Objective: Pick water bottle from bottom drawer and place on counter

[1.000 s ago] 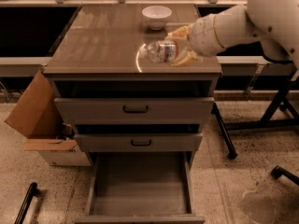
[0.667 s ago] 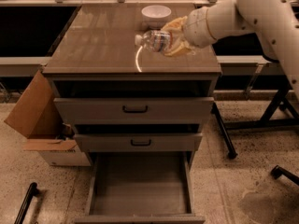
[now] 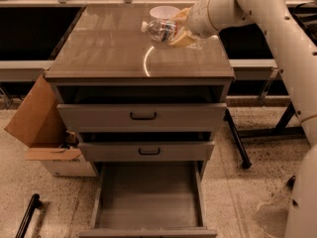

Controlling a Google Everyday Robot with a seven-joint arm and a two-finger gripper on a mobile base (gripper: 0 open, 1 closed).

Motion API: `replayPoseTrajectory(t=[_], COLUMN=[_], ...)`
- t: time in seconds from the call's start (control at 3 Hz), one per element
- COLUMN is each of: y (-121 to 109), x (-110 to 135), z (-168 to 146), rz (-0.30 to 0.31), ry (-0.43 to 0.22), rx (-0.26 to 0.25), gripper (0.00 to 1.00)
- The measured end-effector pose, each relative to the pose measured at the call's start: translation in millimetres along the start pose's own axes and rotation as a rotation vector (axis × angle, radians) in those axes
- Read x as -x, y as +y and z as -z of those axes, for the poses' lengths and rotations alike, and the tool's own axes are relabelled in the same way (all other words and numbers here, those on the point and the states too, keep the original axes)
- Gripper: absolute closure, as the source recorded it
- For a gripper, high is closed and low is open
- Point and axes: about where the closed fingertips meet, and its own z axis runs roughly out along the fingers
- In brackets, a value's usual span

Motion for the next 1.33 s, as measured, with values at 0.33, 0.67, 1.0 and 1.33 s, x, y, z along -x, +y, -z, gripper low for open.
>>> replayPoseTrajectory(t=[0.33,0.67,1.0,1.33], y=[-12.0,-16.8,-17.7,-21.2], x=[-12.8,-26.7,-40.1,-52.9], z=[-12.8,-22.9,-33.6,-39.9], rz=[-0.083,-0.151,-0.206,-0.254], ry=[0.029,0.066,0.110,0.146], rx=[-0.003,0.003,0.010,0.009], gripper=[1.00,0.81,0.58,0.34])
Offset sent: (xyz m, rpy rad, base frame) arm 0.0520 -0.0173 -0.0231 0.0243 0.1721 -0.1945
